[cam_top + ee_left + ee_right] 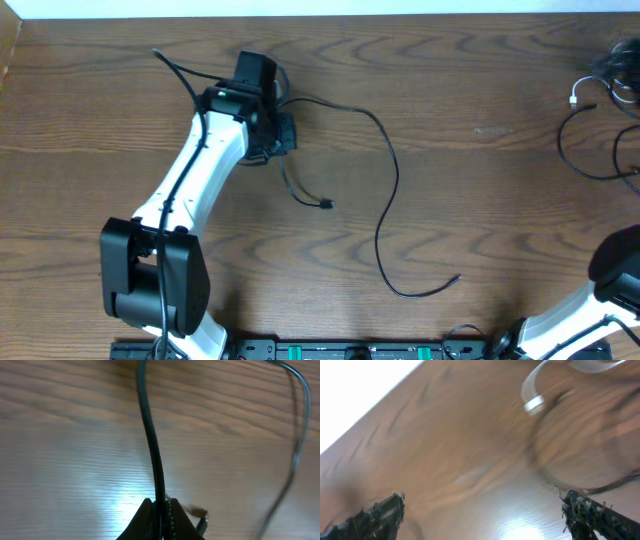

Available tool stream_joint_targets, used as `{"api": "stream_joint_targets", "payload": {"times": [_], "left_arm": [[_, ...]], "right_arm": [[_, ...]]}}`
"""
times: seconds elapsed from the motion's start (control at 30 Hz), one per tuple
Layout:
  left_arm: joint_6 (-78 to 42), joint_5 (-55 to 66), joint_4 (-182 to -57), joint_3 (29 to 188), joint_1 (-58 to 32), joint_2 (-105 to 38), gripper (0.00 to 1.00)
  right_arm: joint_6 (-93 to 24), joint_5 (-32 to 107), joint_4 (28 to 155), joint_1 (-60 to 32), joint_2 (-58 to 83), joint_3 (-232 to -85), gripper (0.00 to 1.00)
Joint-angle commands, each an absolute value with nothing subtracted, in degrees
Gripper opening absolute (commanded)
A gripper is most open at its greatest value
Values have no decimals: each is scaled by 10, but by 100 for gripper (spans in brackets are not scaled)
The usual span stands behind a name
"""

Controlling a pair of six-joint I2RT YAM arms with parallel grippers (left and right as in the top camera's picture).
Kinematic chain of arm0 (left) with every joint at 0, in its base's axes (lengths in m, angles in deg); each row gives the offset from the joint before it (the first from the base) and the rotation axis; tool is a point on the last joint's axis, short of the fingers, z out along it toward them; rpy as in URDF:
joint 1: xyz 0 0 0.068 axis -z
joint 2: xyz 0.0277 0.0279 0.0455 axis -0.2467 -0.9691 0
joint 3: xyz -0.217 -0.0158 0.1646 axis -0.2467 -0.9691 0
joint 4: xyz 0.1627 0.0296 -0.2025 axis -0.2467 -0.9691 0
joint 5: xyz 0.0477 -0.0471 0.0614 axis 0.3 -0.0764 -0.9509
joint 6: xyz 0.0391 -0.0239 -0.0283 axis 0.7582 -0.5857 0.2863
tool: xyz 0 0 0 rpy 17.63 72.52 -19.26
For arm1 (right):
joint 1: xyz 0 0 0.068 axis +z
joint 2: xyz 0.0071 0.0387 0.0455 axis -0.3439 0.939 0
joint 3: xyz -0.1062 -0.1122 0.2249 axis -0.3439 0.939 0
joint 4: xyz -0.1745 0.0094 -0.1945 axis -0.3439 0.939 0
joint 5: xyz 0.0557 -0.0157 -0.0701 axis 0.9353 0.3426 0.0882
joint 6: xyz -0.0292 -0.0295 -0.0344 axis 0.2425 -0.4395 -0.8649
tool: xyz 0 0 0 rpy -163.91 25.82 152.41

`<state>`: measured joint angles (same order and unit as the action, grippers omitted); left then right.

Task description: Untangle cables

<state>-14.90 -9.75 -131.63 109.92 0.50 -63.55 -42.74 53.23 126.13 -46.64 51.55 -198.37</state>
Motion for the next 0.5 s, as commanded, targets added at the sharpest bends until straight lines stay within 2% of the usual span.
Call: {"api": "stream_joint_targets", "payload": {"times": [0.0, 0.13, 0.2, 0.27, 0.3, 0.37, 0.47], "left_arm": [[-150, -40, -1307, 1102, 29, -644, 8], [-150, -34, -1294, 1102, 64, -644, 8], [-150, -36, -1293, 1102, 76, -644, 13], [-147, -41, -1294, 1102, 84, -644, 33], [-146, -48, -1294, 1102, 86, -644, 52], [-146, -62, -1296, 1102, 86, -644, 75], [-145, -66, -1297, 1102, 85, -644, 84]], "right_arm": [[-456, 569, 1283, -414, 505, -1971, 99], [-459, 538, 1306, -360, 505, -1938, 99], [-459, 510, 1308, -339, 505, -1917, 99], [-459, 494, 1313, -322, 505, -1894, 99], [-460, 491, 1313, -315, 505, -1879, 99], [-465, 491, 1313, -307, 505, -1857, 99], [-465, 492, 1308, -302, 505, -1826, 99]]}}
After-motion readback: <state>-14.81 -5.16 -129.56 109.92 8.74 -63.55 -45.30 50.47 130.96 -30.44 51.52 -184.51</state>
